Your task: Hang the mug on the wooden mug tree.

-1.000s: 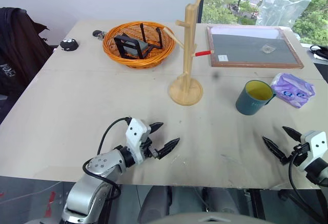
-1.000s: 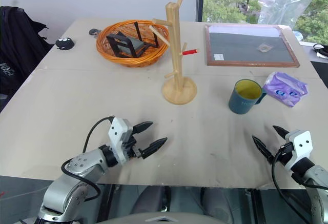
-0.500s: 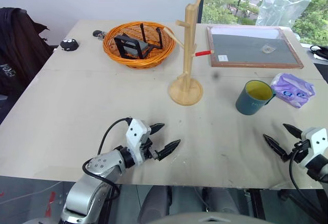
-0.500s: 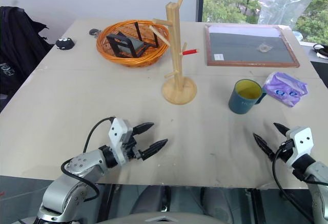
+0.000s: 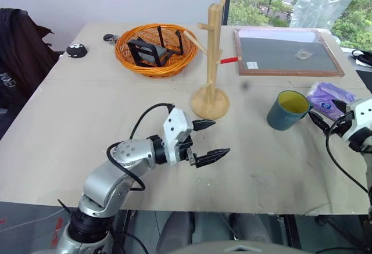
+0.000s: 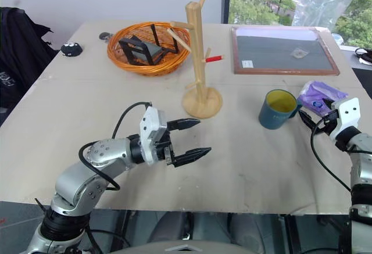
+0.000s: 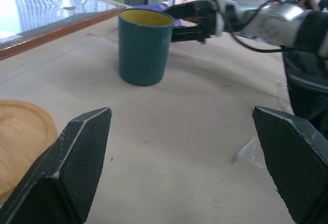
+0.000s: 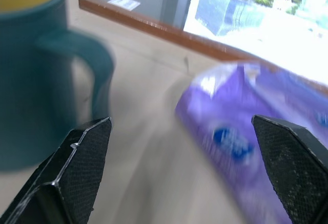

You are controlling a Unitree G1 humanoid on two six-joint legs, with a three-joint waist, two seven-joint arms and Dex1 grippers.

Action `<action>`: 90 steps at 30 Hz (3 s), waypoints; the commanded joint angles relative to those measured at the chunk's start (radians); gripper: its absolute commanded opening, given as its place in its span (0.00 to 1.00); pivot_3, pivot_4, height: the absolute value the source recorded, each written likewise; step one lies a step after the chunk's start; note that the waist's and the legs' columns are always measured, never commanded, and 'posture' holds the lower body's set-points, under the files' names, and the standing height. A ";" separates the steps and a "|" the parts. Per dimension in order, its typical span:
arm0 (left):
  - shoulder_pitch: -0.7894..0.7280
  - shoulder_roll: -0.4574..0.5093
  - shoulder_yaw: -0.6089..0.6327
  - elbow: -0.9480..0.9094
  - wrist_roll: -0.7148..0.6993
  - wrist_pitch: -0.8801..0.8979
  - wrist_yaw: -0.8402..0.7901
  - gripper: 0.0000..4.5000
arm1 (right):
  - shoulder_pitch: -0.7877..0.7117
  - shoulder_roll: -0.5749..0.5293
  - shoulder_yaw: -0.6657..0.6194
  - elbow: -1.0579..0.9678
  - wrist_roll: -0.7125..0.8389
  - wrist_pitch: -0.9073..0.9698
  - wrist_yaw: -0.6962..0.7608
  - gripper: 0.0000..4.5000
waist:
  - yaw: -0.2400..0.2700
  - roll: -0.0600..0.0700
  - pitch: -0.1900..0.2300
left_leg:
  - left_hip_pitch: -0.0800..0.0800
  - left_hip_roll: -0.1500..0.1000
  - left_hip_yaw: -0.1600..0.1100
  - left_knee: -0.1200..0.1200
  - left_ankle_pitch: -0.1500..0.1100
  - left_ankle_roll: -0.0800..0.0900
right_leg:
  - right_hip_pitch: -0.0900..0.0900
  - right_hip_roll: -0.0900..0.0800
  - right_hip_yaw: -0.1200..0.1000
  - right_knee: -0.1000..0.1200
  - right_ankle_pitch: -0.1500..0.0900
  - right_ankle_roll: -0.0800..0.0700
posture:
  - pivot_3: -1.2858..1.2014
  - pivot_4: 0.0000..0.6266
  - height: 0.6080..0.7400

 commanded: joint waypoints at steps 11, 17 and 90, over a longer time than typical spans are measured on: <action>-0.109 0.054 0.020 -0.035 -0.096 0.050 -0.062 1.00 | -0.002 0.086 0.060 -0.066 0.004 -0.008 -0.006 0.98 | 0.000 0.000 0.000 | 0.000 0.000 0.000 0.001 0.000 0.000 | 0.000 0.000 0.000 0.001 0.000 0.000 | 0.52 0.24 0.98; -0.090 0.060 0.016 -0.022 -0.081 0.031 -0.079 1.00 | 0.029 0.127 0.069 -0.137 0.020 0.048 -0.021 0.98 | -0.001 0.000 0.000 | 0.000 0.000 0.000 0.001 0.000 0.000 | 0.000 0.000 0.001 0.001 0.000 0.000 | 0.52 0.24 0.98; -0.101 -0.047 0.171 -0.107 -0.049 0.055 0.262 1.00 | -0.288 -0.101 0.222 -0.707 0.229 0.647 0.162 0.02 | 0.001 0.000 0.002 | -0.001 0.001 -0.002 0.001 -0.003 0.004 | -0.001 0.001 -0.001 0.000 0.000 0.000 | 0.52 0.24 0.98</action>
